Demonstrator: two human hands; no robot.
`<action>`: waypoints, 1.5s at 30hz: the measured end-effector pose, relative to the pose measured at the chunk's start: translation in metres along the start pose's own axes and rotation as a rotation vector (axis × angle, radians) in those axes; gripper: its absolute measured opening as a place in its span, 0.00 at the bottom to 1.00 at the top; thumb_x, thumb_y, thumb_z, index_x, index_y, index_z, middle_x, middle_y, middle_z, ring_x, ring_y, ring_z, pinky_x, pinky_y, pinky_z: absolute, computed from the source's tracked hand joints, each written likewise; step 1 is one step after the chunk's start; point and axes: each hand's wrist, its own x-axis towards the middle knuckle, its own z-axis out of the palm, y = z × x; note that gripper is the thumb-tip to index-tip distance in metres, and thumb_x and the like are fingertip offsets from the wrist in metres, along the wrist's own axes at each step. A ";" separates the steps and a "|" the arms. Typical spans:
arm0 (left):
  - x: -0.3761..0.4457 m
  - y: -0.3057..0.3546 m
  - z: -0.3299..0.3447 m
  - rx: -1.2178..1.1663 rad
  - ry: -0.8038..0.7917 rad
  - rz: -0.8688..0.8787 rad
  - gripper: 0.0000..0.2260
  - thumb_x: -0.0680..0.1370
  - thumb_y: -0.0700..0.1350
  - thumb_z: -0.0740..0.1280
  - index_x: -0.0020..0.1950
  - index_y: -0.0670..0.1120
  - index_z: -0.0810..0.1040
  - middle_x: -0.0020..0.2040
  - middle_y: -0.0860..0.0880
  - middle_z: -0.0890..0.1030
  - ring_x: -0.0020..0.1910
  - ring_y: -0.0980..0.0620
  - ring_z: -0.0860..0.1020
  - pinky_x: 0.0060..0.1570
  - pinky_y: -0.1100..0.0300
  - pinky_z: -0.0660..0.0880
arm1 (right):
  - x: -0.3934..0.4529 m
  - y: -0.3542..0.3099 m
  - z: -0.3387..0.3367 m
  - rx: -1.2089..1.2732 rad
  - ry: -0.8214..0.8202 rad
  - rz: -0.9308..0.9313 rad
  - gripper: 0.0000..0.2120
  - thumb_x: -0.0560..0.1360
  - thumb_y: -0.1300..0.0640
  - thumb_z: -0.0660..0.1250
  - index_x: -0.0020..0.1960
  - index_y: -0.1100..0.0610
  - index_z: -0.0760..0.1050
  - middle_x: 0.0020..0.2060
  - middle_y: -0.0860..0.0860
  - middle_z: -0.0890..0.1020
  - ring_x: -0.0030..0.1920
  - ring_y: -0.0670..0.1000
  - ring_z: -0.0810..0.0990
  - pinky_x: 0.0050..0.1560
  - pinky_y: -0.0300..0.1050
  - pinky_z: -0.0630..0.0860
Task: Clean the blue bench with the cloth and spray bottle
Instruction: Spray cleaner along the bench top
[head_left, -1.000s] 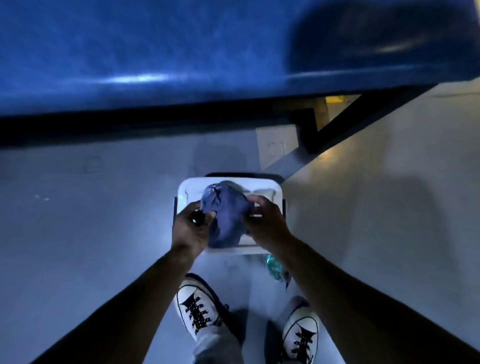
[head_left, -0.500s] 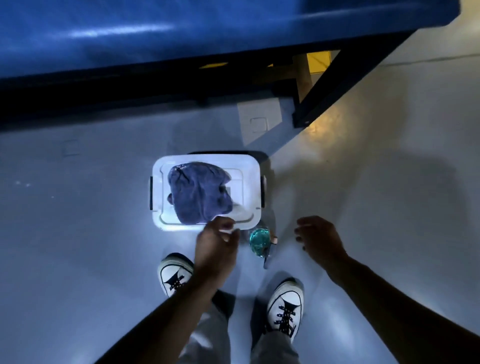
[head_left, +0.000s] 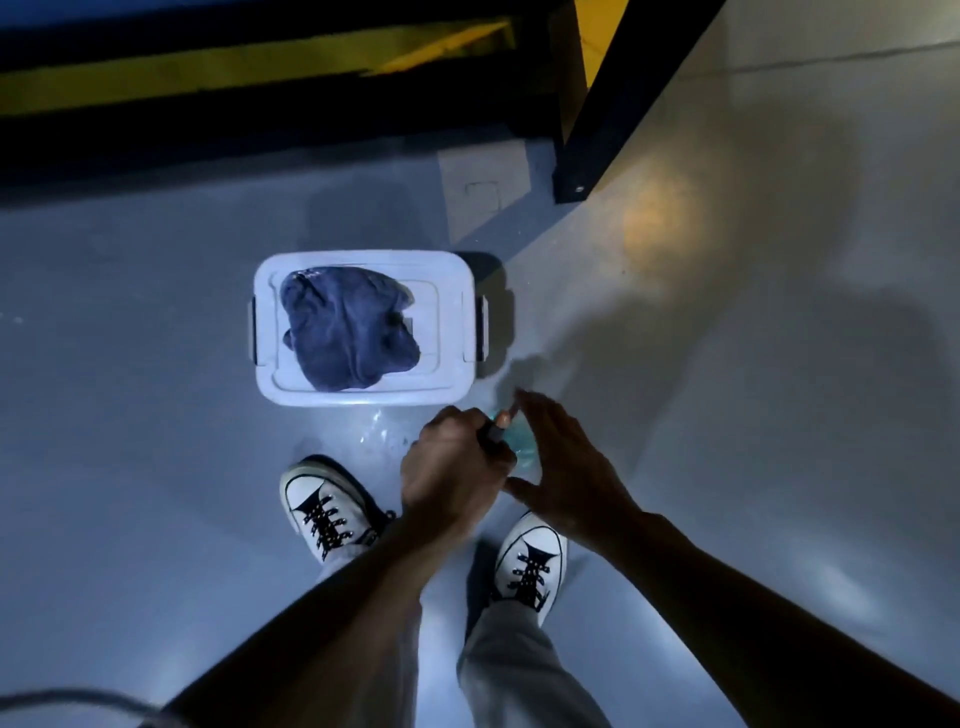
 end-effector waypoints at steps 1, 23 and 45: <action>-0.016 0.010 -0.022 -0.031 0.004 0.015 0.10 0.74 0.58 0.67 0.46 0.52 0.79 0.45 0.53 0.81 0.42 0.48 0.81 0.40 0.54 0.78 | -0.012 -0.016 -0.014 -0.007 0.019 -0.063 0.48 0.72 0.45 0.75 0.81 0.47 0.48 0.80 0.48 0.59 0.77 0.52 0.62 0.69 0.52 0.72; -0.207 -0.035 -0.553 -1.056 0.381 0.199 0.12 0.82 0.45 0.69 0.43 0.39 0.84 0.39 0.48 0.86 0.40 0.59 0.82 0.46 0.65 0.78 | -0.134 -0.559 -0.213 0.356 0.268 -0.501 0.31 0.63 0.49 0.76 0.65 0.44 0.73 0.54 0.44 0.82 0.50 0.45 0.85 0.57 0.50 0.82; -0.081 -0.389 -0.724 -1.504 0.399 -0.260 0.19 0.81 0.59 0.63 0.53 0.49 0.87 0.49 0.43 0.89 0.50 0.45 0.88 0.43 0.59 0.83 | 0.126 -0.928 0.060 0.524 0.162 -0.318 0.15 0.73 0.44 0.66 0.44 0.57 0.74 0.34 0.46 0.76 0.37 0.36 0.77 0.36 0.28 0.69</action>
